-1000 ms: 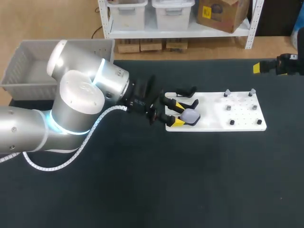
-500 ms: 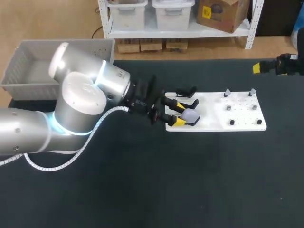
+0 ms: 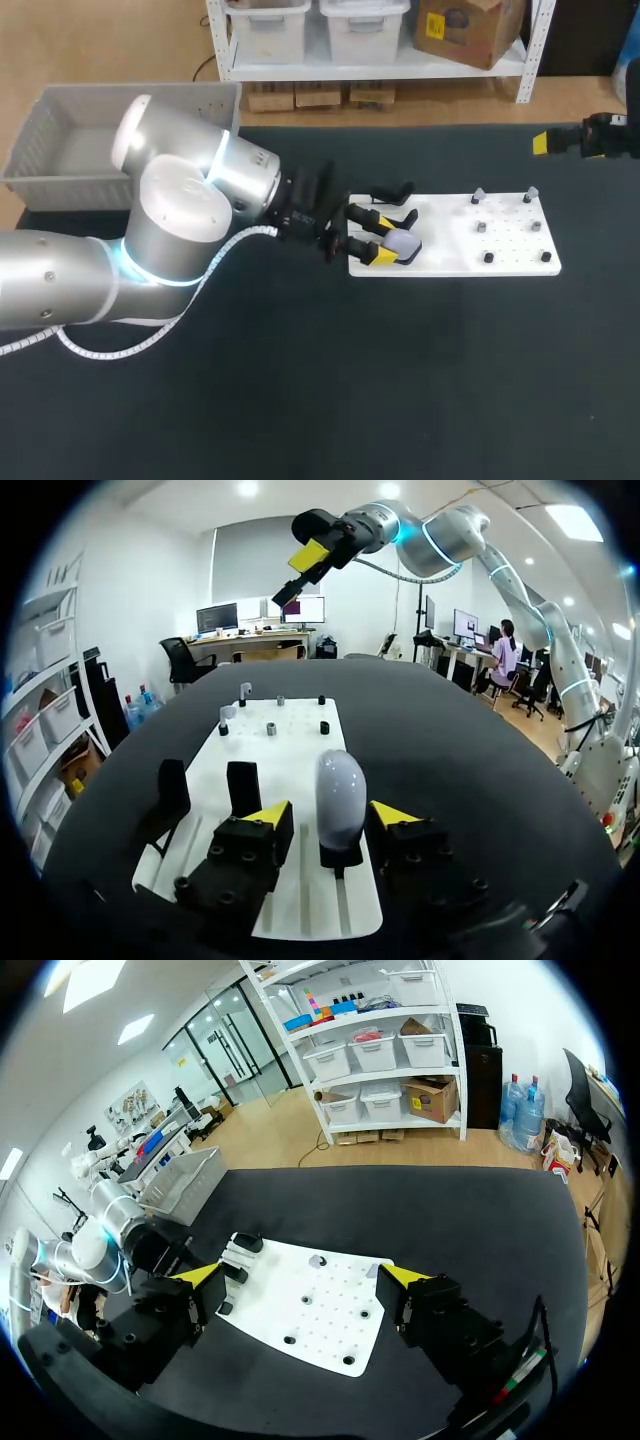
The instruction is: Pick up each earbud case from the left stands, insert the matching earbuds, close the lid, and place the case in the box.
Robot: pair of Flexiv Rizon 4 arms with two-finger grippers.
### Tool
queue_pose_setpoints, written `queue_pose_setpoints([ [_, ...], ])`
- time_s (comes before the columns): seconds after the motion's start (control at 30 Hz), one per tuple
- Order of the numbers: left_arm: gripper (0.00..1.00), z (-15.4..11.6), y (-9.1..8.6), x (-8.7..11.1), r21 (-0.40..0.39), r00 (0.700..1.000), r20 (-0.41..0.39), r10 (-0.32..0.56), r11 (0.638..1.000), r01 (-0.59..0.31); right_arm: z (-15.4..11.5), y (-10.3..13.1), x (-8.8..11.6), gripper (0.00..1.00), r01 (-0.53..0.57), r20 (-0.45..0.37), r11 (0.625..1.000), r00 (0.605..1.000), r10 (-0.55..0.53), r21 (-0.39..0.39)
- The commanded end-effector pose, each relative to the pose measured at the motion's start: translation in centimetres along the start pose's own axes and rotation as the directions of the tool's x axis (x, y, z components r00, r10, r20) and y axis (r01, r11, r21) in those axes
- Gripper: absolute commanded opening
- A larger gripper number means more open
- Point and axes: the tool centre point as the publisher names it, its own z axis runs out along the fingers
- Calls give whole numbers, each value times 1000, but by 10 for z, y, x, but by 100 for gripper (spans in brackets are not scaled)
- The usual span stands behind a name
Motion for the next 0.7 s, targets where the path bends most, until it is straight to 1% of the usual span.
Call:
queue_pose_setpoints([
  [0.03,46,3,4,0,7,1000,-2,3,1000,-3,0,0,0,100,0,0,1000,1000,0,1],
  [0.17,39,4,4,0,13,1000,1,3,1000,-3,0,0,0,100,0,0,1000,1000,0,1],
  [0.23,38,5,5,0,18,1000,1,3,1000,-3,0,0,0,100,0,0,1000,1000,0,1],
  [0.43,39,8,4,0,26,1000,-1,1,1000,-1,0,0,0,100,0,0,1000,1000,0,1],
  [0.53,37,8,4,0,28,1000,-2,0,1000,0,0,0,0,100,0,0,1000,1000,0,1],
  [0.57,32,9,4,0,29,1000,-3,1,1000,-1,0,0,0,100,0,0,1000,1000,0,1],
  [0.6,15,9,4,-1,30,1000,-3,2,1000,-2,0,0,0,100,0,0,1000,1000,0,1],
  [0.63,4,9,3,-1,30,1000,-4,3,1000,-3,0,0,0,100,0,0,1000,1000,0,1],
  [0.67,0,9,2,-2,31,1000,-4,4,1000,-4,0,0,0,100,0,0,1000,1000,0,1],
  [0.7,0,9,2,-2,31,1000,-4,6,1000,-6,0,0,0,100,0,0,1000,1000,0,1],
])
